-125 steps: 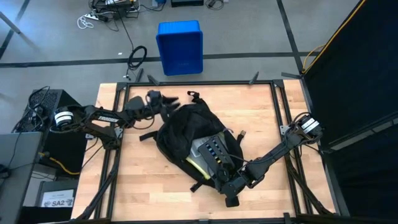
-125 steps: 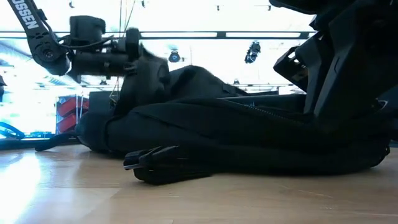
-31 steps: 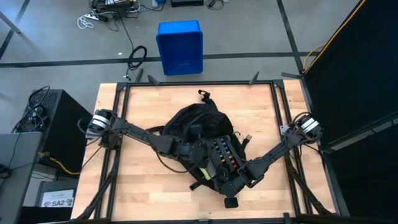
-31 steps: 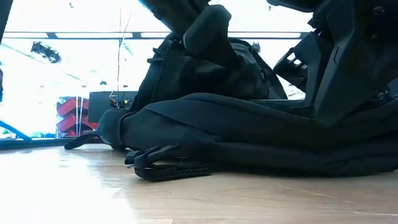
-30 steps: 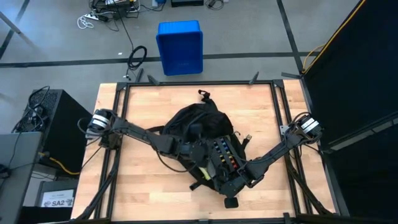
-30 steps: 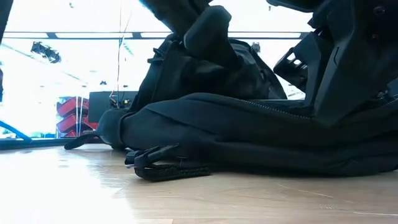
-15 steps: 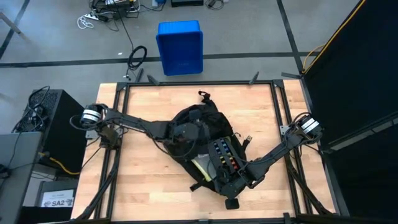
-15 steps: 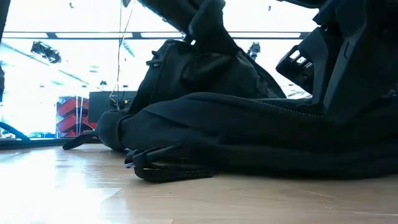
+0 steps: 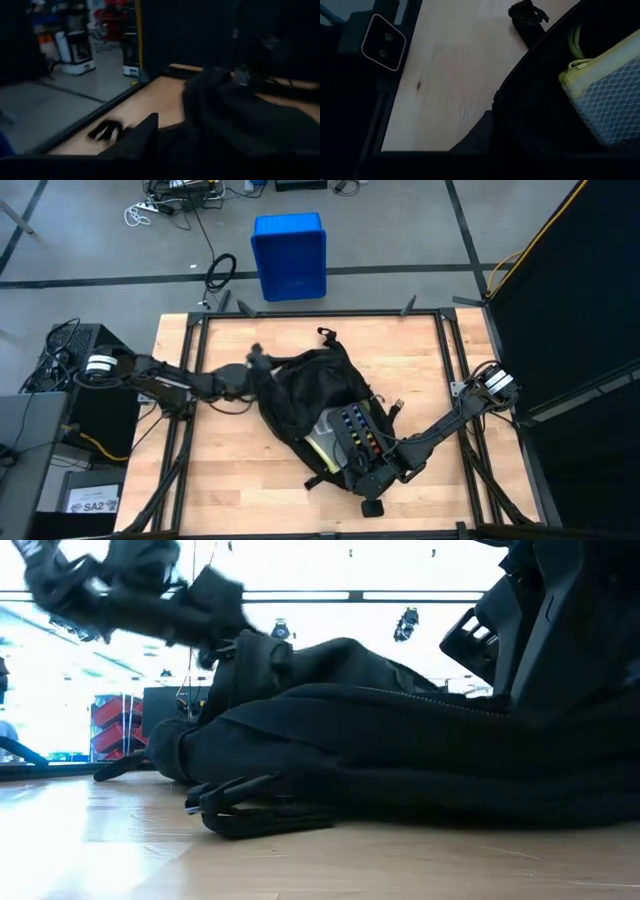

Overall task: Unpack backpack
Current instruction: Open the black backpack

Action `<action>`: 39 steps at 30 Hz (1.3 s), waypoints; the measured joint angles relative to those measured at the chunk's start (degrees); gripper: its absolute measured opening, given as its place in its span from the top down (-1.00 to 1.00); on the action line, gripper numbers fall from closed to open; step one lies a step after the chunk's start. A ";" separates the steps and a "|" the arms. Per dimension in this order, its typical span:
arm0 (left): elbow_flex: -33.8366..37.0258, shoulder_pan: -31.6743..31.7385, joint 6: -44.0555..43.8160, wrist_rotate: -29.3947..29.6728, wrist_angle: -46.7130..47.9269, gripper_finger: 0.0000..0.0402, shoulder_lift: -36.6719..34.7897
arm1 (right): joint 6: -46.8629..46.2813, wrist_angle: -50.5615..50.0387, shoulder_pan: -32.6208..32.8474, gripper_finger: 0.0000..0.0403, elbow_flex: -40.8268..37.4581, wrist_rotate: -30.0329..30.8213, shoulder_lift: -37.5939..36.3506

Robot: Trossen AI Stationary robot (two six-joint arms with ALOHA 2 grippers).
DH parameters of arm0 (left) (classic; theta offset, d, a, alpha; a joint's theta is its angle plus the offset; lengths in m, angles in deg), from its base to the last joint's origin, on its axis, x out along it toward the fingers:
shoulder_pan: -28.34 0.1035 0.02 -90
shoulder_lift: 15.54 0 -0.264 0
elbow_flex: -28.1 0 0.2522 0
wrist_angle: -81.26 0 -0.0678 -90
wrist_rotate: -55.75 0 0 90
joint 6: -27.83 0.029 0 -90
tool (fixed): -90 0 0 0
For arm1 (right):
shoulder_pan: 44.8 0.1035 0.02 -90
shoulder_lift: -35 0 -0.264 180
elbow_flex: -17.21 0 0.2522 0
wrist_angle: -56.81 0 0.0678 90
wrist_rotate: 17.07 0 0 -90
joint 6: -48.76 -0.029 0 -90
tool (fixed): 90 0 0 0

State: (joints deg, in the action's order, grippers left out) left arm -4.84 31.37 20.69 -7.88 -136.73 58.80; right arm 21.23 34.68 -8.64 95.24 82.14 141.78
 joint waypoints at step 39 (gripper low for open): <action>-16.56 -22.36 14.21 -3.47 11.94 0.61 -0.08 | -0.87 0.56 -0.22 0.98 0.00 -0.42 0.00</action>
State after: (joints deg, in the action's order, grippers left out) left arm -21.40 9.01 34.90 -11.36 -124.79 58.72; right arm 20.36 35.24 -8.86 95.24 81.72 141.78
